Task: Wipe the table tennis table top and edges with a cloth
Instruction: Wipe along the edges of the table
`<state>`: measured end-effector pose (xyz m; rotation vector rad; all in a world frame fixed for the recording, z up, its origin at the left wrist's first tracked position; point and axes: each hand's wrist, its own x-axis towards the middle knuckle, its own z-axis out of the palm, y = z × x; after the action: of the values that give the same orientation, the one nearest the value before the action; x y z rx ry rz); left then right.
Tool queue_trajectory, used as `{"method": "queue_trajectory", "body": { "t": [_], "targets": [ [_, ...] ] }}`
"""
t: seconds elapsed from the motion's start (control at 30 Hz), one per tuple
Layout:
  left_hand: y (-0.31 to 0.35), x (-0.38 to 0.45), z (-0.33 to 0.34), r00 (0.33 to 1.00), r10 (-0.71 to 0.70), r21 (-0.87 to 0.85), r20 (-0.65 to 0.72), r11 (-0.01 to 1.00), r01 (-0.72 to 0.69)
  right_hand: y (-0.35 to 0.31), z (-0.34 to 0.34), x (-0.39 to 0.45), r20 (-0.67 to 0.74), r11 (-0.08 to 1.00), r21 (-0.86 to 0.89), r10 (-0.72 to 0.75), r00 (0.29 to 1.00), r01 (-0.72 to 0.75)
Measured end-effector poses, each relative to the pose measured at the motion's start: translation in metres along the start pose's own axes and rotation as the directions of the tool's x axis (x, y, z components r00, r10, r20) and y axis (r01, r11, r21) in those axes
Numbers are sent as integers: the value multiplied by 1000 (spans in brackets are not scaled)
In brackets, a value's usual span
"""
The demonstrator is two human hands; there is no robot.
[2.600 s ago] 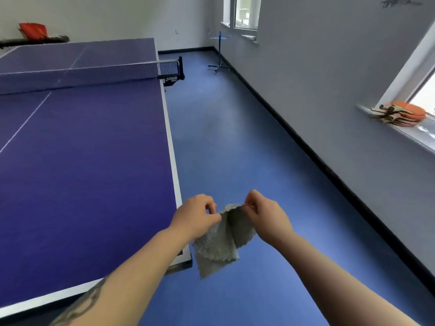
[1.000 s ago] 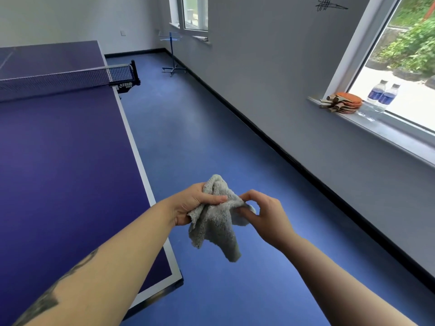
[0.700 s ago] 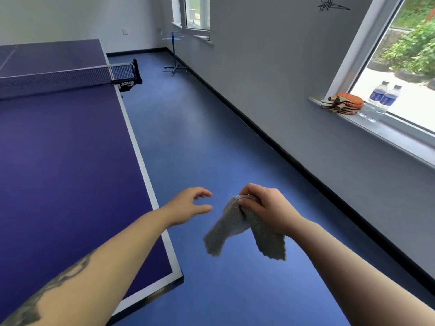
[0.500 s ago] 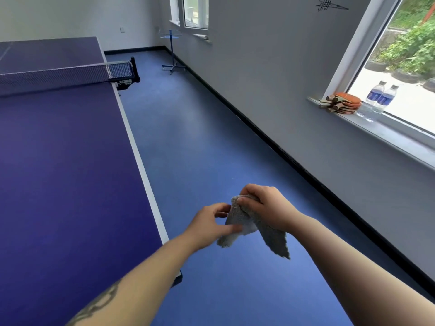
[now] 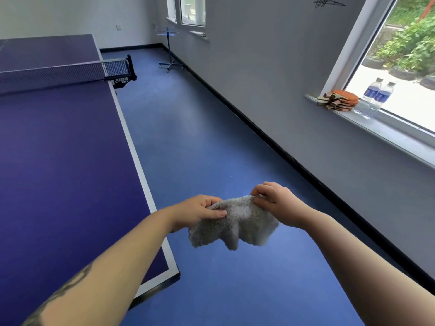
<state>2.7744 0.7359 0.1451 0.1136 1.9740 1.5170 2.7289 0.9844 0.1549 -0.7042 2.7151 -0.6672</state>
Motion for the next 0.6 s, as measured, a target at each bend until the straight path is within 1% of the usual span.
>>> {"method": "queue_trajectory", "body": {
  "t": [0.03,0.07,0.1,0.13,0.17,0.2,0.23,0.27,0.3,0.33,0.4,0.43,0.47,0.5,0.53,0.57,0.6],
  "targets": [
    [1,-1,1,1000,0,-73,7,997,0,-1,5,1,-53,999,-43,-20,998,18],
    [2,-2,4,1000,5,-152,-4,988,-6,-2,11,2,-135,999,-41,-27,991,22],
    [1,-1,7,999,12,-228,-38,974,-21,-7,17,0,-236,1000,19,-3,972,8],
    [0,-1,12,996,18,-303,-85,952,-44,-13,24,-2,-331,991,132,59,942,-15],
    [-3,2,16,989,21,-374,-144,924,-74,-19,31,-5,-382,961,275,143,913,-36],
    [-5,4,21,979,22,-436,-201,893,-109,-24,39,-9,-370,906,420,227,901,-56],
    [-8,7,25,969,24,-484,-247,863,-145,-29,47,-12,-311,833,548,284,907,-73],
    [-9,8,29,960,30,-512,-279,841,-175,-32,54,-16,-237,766,637,303,923,-87],
    [-12,10,32,952,39,-516,-303,833,-198,-34,61,-18,-178,720,688,297,938,-97],
    [-13,11,36,945,50,-497,-324,841,-216,-34,66,-20,-146,700,707,285,947,-102],
    [-16,12,39,909,92,-360,-407,899,-252,-32,70,-19,-176,738,666,298,938,-110],
    [-19,14,39,871,130,-228,-474,937,-264,-30,70,-18,-204,774,620,315,927,-126],
    [-21,15,38,819,182,-66,-544,964,-258,-28,69,-16,-225,809,571,318,921,-140],
    [-25,16,37,753,244,109,-612,968,-225,-26,67,-15,-228,834,532,305,925,-144],
    [-28,17,36,685,308,253,-660,950,-183,-25,65,-14,-216,851,507,280,935,-138],
    [-31,16,35,643,362,343,-675,926,-160,-23,63,-13,-198,866,484,247,949,-124],
    [-32,15,33,653,398,391,-644,905,-166,-22,61,-12,-178,879,464,212,961,-108]
  ]
}}
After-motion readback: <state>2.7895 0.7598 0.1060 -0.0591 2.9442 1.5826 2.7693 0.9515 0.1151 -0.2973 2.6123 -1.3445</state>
